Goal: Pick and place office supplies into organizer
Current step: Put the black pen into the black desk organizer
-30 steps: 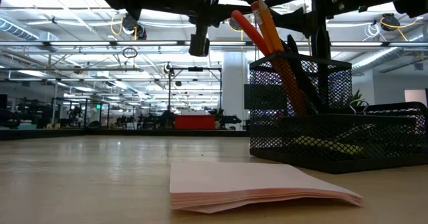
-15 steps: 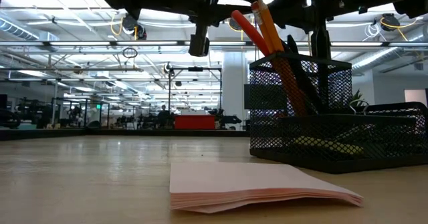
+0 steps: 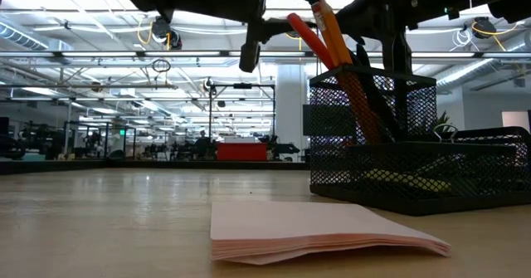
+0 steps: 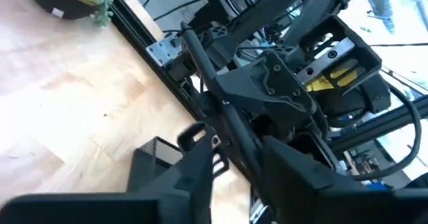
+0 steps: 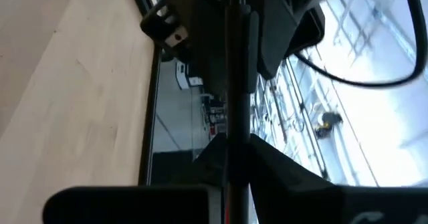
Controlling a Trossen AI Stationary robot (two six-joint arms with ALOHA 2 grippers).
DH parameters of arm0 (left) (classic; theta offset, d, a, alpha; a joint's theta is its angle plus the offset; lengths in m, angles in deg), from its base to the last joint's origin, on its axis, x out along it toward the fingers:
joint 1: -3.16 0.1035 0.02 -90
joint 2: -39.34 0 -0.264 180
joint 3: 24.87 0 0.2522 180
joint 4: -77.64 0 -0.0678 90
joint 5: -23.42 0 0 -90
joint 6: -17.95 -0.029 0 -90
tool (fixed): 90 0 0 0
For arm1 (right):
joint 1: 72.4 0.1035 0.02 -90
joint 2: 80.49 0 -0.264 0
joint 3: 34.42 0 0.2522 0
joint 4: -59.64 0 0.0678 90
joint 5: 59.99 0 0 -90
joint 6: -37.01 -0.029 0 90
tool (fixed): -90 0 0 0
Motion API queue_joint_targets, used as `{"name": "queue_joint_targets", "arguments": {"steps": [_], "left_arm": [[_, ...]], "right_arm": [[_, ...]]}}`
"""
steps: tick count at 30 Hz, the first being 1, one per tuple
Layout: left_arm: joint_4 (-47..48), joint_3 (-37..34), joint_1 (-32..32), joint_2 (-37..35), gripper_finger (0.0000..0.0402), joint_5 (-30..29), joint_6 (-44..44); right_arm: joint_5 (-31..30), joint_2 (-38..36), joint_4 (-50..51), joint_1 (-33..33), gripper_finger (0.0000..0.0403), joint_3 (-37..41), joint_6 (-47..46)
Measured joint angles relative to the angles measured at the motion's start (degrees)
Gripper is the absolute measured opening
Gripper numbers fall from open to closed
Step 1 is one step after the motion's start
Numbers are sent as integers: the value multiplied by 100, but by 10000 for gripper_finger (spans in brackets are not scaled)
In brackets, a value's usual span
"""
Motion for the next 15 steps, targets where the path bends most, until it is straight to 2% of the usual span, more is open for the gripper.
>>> {"name": "queue_joint_targets", "arguments": {"steps": [6, 9, 12, 15], "left_arm": [[41, 2, 293, -4, 181, 595, -452], [45, 2, 447, -4, 185, 1159, -670], [147, -10, 605, -4, 186, 1964, -784], [199, -24, 723, 20, 186, 2546, -860]], "right_arm": [[-521, 2, -239, 4, 31, 16, -347], [-533, 0, -251, 11, 29, 96, -571], [-904, -16, -311, 3, 31, 160, -778], [-1017, -26, -311, 0, 35, 196, -884]]}}
